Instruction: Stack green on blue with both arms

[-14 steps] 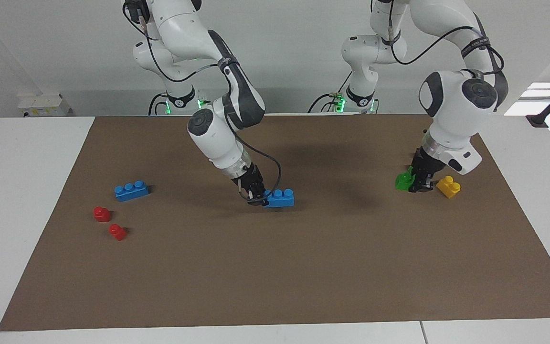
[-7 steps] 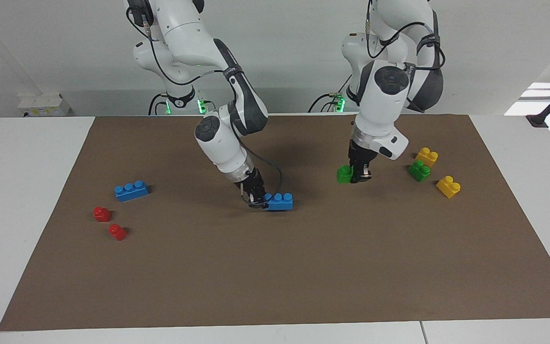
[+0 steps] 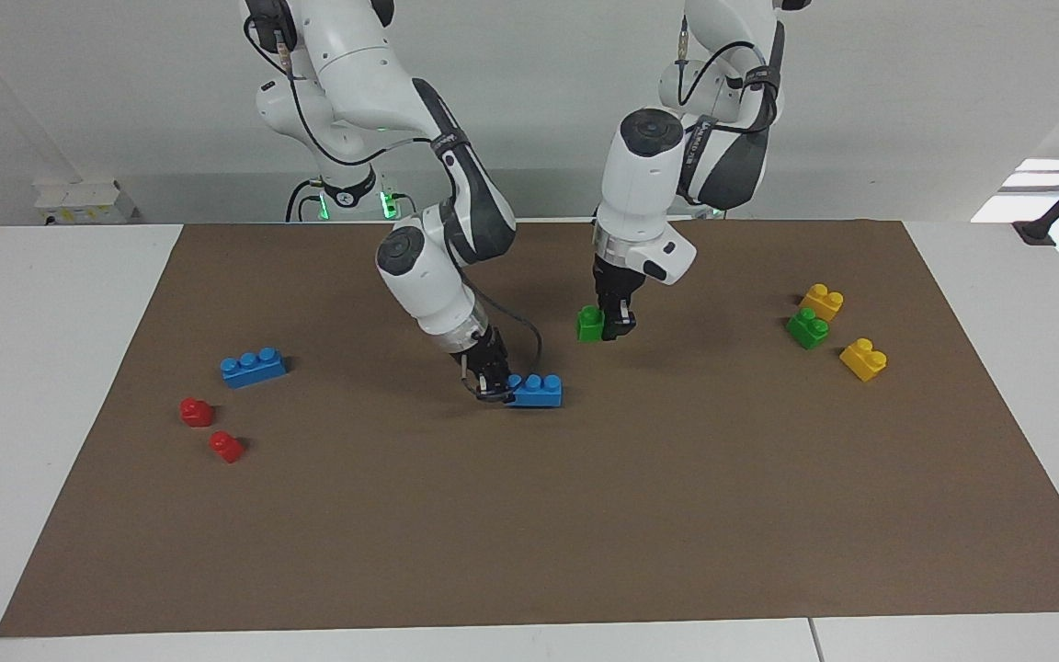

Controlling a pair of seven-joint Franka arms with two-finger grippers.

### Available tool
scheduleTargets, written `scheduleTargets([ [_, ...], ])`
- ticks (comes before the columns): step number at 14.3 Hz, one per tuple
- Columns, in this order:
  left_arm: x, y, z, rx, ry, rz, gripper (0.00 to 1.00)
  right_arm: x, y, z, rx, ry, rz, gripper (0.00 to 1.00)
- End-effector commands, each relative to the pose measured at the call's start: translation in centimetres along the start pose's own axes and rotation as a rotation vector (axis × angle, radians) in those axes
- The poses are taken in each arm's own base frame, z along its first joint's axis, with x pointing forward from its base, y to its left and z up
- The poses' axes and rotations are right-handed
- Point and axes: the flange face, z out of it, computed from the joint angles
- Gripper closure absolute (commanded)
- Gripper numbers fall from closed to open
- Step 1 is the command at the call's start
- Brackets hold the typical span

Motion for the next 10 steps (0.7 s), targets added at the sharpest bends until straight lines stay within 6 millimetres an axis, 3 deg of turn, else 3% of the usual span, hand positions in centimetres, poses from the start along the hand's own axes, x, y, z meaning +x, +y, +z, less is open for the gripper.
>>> scheduleTargets([
  [1,-1.8,-0.5,2.1,-0.025,0.004,-0.012,1.0,0.1,0.4,0.6,0.018,-0.007,0.029,1.0],
  [4,-3.0,-0.5,3.0,-0.035,0.003,-0.008,1.0,0.5,0.4,1.1,0.022,-0.001,0.026,1.0],
  [10,-7.7,0.0,6.7,-0.029,0.02,-0.039,1.0,1.0,0.7,1.5,0.03,0.006,0.028,1.0],
])
